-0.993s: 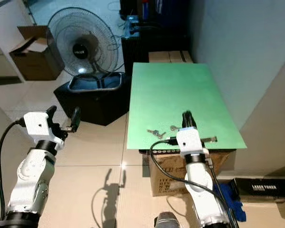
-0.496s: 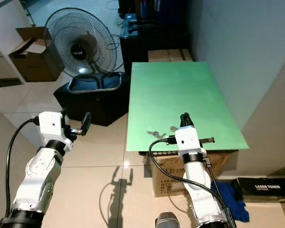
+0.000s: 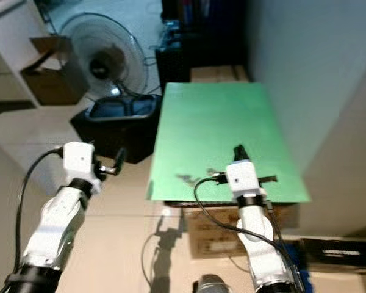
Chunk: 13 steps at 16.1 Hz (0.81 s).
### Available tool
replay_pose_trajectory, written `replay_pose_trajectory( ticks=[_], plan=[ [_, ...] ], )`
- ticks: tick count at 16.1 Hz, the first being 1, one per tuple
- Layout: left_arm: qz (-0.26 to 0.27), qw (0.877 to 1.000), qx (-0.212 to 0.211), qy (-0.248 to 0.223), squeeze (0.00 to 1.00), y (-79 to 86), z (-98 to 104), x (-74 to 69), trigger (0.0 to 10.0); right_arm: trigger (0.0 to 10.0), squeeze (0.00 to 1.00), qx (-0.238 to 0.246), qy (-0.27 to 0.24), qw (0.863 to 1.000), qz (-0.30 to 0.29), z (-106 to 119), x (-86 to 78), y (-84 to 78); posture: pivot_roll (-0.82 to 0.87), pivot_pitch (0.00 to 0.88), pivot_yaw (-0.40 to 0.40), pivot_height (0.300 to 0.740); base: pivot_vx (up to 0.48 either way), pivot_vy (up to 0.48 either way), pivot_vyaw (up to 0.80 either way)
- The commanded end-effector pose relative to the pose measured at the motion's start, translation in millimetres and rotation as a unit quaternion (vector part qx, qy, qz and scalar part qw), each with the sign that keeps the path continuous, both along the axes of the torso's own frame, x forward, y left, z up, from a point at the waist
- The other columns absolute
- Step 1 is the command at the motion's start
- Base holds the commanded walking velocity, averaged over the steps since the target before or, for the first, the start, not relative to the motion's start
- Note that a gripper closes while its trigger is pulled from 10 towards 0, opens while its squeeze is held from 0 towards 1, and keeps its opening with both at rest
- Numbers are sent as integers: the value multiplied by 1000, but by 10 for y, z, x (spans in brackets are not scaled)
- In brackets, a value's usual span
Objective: Hang keys on a hook
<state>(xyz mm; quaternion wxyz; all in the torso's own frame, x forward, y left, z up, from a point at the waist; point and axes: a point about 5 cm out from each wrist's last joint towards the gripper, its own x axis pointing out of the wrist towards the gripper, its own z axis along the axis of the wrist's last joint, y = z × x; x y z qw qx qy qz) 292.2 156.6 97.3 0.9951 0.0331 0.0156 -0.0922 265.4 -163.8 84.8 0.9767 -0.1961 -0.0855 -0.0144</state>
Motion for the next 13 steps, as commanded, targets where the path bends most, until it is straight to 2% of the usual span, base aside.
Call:
replay_pose_trajectory(
  ticks=[1, 6, 8, 13],
  plan=[
    [9, 1000, 13, 20, 0, 76, -56, -10, 10000, 10000, 0, 5, 6, 1000, 7, -18, 2, 58, -262, 0, 136, 713, 0, 0, 0],
    [21, 998, 51, 26, 0, 72, -109, -19, 10000, 10000, 0, 3, 18, 1000, 13, -53, -2, 92, -259, 0, 132, 713, 0, 0, 0],
    [21, 998, 54, 29, 0, 57, -115, -24, 10000, 10000, 0, 3, 22, 1000, 12, -67, -1, 85, -259, 0, 132, 713, 0, 0, 0],
    [15, 998, 59, 29, 0, -2, -129, -55, 10000, 10000, 0, 4, 31, 999, 11, -100, -27, 75, -260, 0, 134, 713, 480, 0, 0]
  ],
)
